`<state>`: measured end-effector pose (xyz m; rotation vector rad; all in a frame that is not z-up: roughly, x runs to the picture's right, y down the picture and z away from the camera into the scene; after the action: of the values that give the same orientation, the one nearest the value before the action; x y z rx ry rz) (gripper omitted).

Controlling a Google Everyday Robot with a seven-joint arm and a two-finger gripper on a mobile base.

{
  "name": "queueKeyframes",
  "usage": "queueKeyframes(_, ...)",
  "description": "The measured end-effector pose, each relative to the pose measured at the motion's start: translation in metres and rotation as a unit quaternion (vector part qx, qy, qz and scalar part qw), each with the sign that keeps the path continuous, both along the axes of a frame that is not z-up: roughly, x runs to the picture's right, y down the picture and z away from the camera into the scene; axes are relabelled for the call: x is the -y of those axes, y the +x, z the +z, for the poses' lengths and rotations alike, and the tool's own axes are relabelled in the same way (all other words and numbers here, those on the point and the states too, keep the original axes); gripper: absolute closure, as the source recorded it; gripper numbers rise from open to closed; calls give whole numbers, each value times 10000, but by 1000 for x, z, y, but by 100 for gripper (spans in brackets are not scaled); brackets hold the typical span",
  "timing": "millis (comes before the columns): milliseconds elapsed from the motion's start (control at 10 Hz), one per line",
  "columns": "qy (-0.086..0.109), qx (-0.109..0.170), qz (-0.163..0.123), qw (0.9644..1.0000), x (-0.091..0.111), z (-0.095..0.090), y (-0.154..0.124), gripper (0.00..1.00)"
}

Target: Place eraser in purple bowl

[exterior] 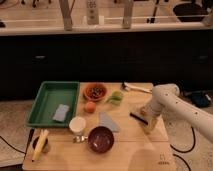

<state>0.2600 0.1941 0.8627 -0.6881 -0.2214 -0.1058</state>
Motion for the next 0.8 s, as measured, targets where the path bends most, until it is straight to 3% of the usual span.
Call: queueKeyframes(800, -57, 62, -25, 10000, -4, -1, -5, 22)
